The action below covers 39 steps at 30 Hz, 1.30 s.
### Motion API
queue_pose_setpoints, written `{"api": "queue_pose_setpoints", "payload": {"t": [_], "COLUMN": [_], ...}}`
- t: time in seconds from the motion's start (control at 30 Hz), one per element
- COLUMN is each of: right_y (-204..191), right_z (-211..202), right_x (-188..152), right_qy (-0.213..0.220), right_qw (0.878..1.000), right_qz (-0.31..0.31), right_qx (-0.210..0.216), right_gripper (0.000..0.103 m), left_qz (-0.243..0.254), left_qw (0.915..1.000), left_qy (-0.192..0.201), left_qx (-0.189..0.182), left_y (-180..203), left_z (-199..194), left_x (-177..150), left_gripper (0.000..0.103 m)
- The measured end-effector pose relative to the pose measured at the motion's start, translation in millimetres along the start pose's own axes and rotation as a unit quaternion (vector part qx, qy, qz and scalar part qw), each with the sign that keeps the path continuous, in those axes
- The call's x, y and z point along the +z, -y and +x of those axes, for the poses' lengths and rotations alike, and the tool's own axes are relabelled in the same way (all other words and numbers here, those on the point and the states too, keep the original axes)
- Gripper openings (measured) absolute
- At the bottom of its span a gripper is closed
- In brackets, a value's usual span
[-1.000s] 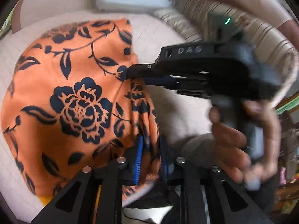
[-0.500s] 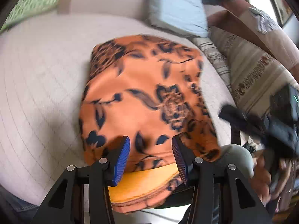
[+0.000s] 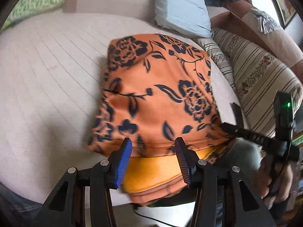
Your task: Fold small clothes
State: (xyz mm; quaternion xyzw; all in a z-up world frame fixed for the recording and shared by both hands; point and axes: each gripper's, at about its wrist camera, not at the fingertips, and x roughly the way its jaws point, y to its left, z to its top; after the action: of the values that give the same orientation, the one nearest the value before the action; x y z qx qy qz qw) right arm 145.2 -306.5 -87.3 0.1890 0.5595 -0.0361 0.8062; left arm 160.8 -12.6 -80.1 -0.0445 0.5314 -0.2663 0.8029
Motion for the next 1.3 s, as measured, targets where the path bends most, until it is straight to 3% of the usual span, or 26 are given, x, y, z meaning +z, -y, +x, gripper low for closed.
{"api": "queue_pose_setpoints", "payload": {"t": [0.13, 0.2, 0.33, 0.5, 0.63, 0.7, 0.73, 0.8, 0.87, 0.93, 1.03, 1.1, 1.13, 1.3], "right_y": [-11, 8, 42, 40, 41, 41, 41, 46, 53, 58, 61, 59, 59, 62], "right_z": [4, 6, -5, -2, -1, -1, -1, -4, -7, -14, -21, -21, -21, -16], "right_x": [6, 0, -12, -13, -13, -13, -13, -14, -14, -15, -17, -16, -16, -19], "right_qy": [0.001, -0.005, -0.008, -0.013, -0.015, -0.015, -0.014, -0.011, -0.003, 0.012, 0.026, 0.028, 0.028, 0.004], "right_qw": [1.000, 1.000, 1.000, 1.000, 1.000, 1.000, 1.000, 0.999, 0.999, 0.998, 0.998, 0.998, 0.998, 0.999], "right_qz": [0.009, 0.010, 0.024, 0.014, 0.018, 0.017, 0.018, 0.029, 0.043, 0.054, 0.054, 0.047, 0.045, 0.037], "right_qx": [-0.002, -0.001, 0.010, 0.001, 0.002, 0.000, 0.001, 0.009, 0.021, 0.030, 0.034, 0.025, 0.019, -0.010], "right_gripper": [0.006, 0.006, 0.006, 0.007, 0.007, 0.007, 0.007, 0.007, 0.006, 0.006, 0.006, 0.006, 0.005, 0.006], "left_qz": [0.047, 0.080, 0.156, 0.220, 0.264, 0.279, 0.286, 0.299, 0.292, 0.270, 0.247, 0.219, 0.220, 0.249], "left_qw": [0.9981, 0.9953, 0.9840, 0.9648, 0.9540, 0.9486, 0.9466, 0.9419, 0.9442, 0.9539, 0.9635, 0.9738, 0.9744, 0.9647], "left_qy": [0.006, 0.004, 0.013, 0.000, -0.009, -0.016, -0.019, -0.015, -0.007, 0.019, 0.050, 0.025, 0.013, -0.044], "left_qx": [0.040, 0.054, 0.084, 0.144, 0.142, 0.149, 0.149, 0.151, 0.152, 0.129, 0.090, 0.054, 0.044, 0.073], "left_y": [2, 5, 19, 24, 32, 38, 40, 45, 46, 46, 50, 46, 45, 35], "left_z": [-1, 0, -5, 8, 22, 33, 38, 42, 35, 11, -25, -25, -18, 33], "left_x": [-8, -15, -28, -30, -32, -31, -32, -35, -36, -37, -41, -44, -48, -66], "left_gripper": [0.047, 0.047, 0.047, 0.047, 0.047, 0.041, 0.029, 0.022, 0.010, 0.005, 0.004, 0.004, 0.004, 0.005]}}
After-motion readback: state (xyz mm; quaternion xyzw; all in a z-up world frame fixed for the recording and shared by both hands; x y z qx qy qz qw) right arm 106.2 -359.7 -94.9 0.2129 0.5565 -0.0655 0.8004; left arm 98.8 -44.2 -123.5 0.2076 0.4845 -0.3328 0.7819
